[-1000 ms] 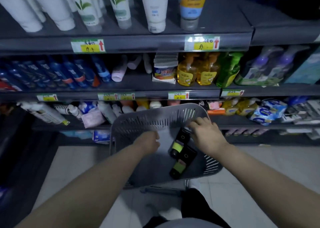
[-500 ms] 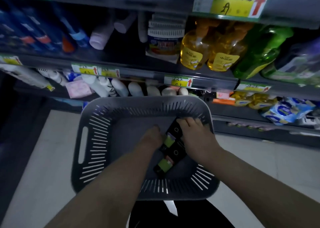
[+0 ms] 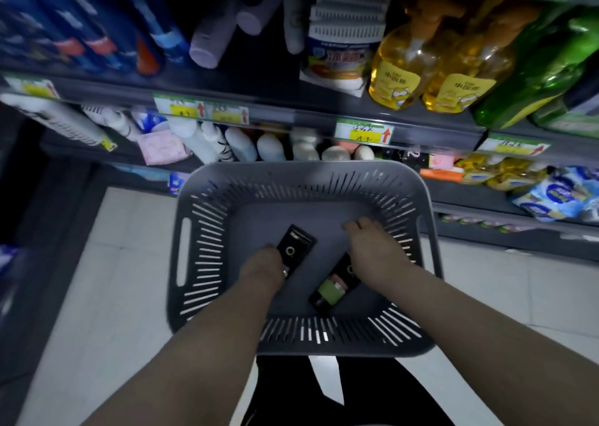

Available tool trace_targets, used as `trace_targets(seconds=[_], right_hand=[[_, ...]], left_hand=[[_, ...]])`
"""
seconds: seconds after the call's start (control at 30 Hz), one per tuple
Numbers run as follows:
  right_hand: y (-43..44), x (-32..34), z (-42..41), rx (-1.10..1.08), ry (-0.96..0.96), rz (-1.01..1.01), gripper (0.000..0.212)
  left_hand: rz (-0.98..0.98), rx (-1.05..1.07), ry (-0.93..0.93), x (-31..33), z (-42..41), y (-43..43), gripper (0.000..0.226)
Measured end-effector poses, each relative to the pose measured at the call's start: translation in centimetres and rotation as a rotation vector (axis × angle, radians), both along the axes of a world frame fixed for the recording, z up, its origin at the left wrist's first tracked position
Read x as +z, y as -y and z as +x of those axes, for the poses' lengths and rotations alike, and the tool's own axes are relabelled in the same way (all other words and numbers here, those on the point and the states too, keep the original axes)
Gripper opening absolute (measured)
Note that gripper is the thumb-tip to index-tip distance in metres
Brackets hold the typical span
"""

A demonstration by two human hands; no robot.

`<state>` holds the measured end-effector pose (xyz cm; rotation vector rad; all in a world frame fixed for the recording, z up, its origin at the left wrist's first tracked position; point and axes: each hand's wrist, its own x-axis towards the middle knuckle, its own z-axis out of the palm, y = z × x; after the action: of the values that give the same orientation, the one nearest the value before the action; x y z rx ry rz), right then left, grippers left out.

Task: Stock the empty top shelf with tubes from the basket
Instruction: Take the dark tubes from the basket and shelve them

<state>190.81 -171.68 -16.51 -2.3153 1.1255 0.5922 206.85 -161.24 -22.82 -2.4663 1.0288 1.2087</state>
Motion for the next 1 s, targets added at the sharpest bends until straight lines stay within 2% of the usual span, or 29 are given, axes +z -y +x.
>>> trace_targets(seconds=[0.1,0.2,0.3,0.43,0.53,0.67,0.77,0.93,1.0], right_hand=[[-0.9,-1.4,0.7,-0.035,-0.088,0.12,0.052],[-1.8,-3.4,0.7,-0.112,-0.206,0.243,0.045],[-3.2,-5.3,0.9,-0.098,-0.231,0.306,0.041],[-4.5,-6.2,2.8,-0.023,-0.123,0.332,0.061],[-4.3,-7.2,3.6,-0.035,-0.106,0.289,0.053],[-3.0,-8.5,3.6,-0.117,-0.086,0.125,0.076],[-2.4,-9.5,3.9,-0.12,-0.097,0.165,0.083],[-2.5,-9.9,4.7,-0.135,-0.038,0.141,0.069],[-2.6,-9.8,4.6,-0.162,-0.085,0.101,0.076]], left_hand=[[0.018,0.0,0.016,0.5,1.7,-1.4,0.043],[-0.056,0.026,-0.004,0.7,2.2,-1.1,0.047],[-0.12,0.039,-0.033,1.0,2.1,-0.5,0.042],[-0.161,0.04,-0.038,1.0,2.1,-0.4,0.035],[-0.146,0.041,-0.058,1.1,2.4,-0.5,0.041],[-0.142,0.1,-0.063,1.0,3.0,-0.7,0.056],[-0.135,0.127,-0.067,0.8,3.2,-0.9,0.062],[-0.124,0.124,-0.057,0.6,3.2,-0.9,0.049],[-0.116,0.125,-0.055,0.5,3.2,-0.8,0.049]])
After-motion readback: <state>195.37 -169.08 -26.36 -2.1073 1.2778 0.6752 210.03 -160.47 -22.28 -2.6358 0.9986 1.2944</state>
